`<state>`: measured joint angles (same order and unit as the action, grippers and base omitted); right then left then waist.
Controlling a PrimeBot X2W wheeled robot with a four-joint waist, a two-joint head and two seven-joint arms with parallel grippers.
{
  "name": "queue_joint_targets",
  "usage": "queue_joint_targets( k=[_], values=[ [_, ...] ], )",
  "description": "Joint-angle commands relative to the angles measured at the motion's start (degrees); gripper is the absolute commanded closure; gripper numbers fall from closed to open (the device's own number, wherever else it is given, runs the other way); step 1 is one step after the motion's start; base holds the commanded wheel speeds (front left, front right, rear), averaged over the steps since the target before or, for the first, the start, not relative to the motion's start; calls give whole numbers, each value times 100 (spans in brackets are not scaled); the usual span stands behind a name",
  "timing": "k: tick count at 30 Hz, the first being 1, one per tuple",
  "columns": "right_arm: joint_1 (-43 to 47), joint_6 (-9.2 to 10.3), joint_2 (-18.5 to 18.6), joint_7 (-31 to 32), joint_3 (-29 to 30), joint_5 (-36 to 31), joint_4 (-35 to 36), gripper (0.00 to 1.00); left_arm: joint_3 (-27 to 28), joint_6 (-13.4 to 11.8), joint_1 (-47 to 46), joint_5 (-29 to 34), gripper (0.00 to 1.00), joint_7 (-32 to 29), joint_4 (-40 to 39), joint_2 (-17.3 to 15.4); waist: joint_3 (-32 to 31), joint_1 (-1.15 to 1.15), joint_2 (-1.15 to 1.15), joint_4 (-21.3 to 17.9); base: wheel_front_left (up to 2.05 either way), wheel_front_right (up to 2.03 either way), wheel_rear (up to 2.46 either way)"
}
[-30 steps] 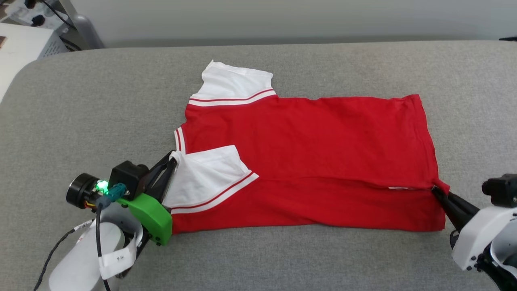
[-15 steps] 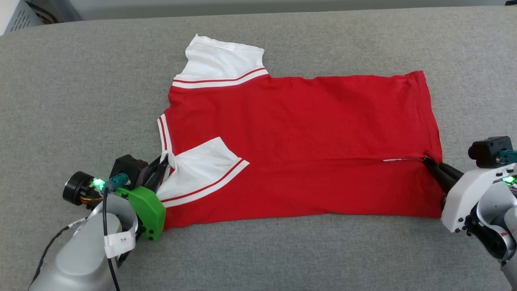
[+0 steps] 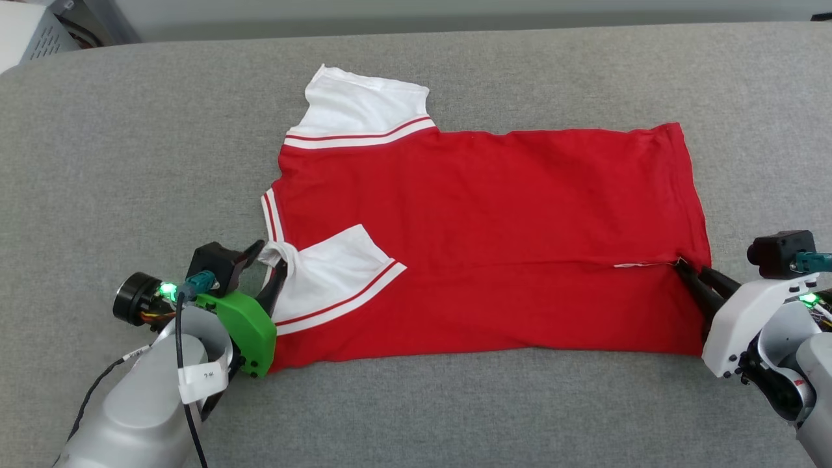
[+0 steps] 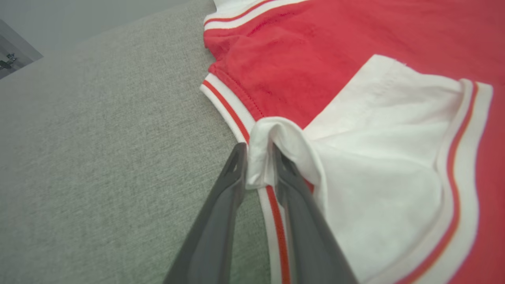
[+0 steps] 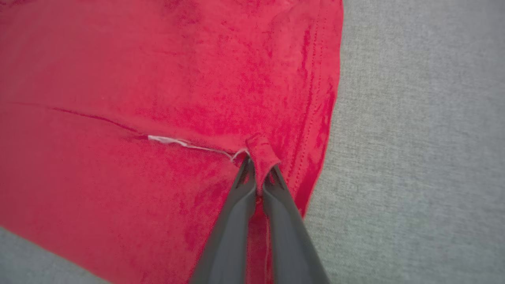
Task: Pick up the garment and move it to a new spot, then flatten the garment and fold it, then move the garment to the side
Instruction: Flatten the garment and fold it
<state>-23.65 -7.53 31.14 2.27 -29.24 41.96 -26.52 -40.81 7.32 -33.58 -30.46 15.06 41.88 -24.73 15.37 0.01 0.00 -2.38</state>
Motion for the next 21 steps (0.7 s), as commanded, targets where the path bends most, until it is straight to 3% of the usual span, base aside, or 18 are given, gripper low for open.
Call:
queue_joint_targets(
  k=[1, 6, 11, 16, 21],
  values=[
    [49, 4, 33, -133, 9, 75, 20, 0, 69, 16, -33, 54, 0, -8, -105, -21, -179, -1, 0, 90, 0, 0, 0],
    [360, 4, 122, -381, 43, 86, 206, 0, 225, 16, 23, 107, 0, -7, -506, -238, -490, -1, 0, 199, 0, 0, 0],
    [638, 4, 168, -435, 169, 3, 441, 0, -53, 16, -88, -152, 0, -283, -1024, -631, -726, -1, 0, 268, 0, 0, 0],
    [860, 4, 156, -392, 359, -120, 637, 0, -431, 16, -337, -862, 0, -1210, -1657, -991, -847, -1, 0, 341, 0, 0, 0],
    [1014, 4, 110, -252, 537, -241, 808, 0, -738, 16, -538, -2063, 0, -2709, -2045, -1241, -914, -1, 0, 378, 0, 0, 0]
  ],
)
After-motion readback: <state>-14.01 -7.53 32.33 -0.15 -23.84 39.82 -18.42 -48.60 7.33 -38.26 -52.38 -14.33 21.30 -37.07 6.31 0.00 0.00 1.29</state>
